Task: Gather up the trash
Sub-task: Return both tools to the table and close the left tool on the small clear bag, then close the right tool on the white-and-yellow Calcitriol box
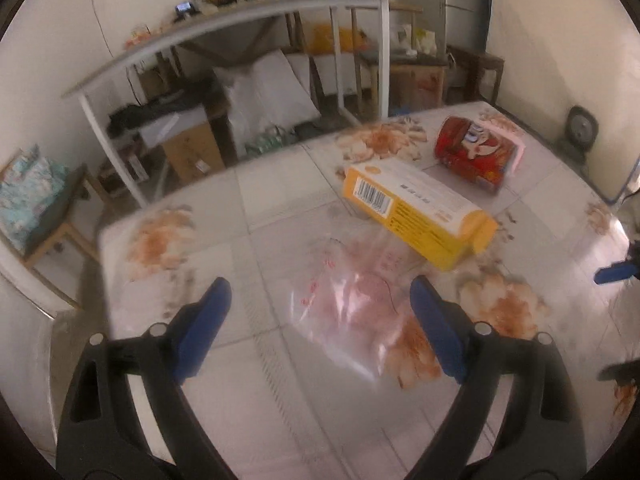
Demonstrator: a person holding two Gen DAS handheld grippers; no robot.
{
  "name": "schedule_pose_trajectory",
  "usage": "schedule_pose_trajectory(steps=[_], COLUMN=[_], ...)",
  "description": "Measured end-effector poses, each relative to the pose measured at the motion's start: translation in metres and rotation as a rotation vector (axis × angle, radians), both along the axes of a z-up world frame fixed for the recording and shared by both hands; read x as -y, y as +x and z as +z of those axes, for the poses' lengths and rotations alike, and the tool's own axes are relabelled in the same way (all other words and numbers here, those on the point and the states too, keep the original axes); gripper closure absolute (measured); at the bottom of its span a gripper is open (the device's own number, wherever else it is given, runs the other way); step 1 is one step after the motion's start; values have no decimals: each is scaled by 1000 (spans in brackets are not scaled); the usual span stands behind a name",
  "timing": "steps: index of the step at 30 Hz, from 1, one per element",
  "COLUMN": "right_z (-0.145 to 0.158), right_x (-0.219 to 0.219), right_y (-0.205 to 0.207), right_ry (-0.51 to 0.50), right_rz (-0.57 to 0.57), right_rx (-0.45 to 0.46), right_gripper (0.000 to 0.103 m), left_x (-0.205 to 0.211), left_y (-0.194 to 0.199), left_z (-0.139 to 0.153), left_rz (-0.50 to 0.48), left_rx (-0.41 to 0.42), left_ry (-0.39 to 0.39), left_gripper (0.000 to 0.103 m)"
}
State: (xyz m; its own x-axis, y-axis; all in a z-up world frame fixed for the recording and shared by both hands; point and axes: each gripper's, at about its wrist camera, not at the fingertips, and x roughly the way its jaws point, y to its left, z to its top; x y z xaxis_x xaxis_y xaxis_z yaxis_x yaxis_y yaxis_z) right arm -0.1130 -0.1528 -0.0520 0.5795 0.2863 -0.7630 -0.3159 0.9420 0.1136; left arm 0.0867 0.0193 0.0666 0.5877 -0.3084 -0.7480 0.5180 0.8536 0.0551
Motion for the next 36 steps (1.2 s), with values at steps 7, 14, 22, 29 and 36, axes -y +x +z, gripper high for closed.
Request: schedule_pose_trajectory(steps=[7, 14, 22, 29, 36], right_z=[6, 5, 13, 42, 39], right_x=[10, 15, 9, -11, -49], right_y=[1, 5, 10, 46, 131], right_ry=[24, 23, 47, -5, -124], right_rz=[-31, -53, -60, -68, -2], right_rx=[14, 12, 27, 70, -13], right_gripper=[6, 6, 6, 6, 6], left_x=[0, 5, -10, -54, -66], left_y=[25, 21, -16, -68, -91], left_z=[-32, -49, -43, -44, -46], left_rz=[-25, -80, -110, -18, 31], left_rx=[-109, -140, -162, -128, -99], left_ry=[-39, -34, -32, -80, -107], left_gripper=[17, 62, 92, 92, 93])
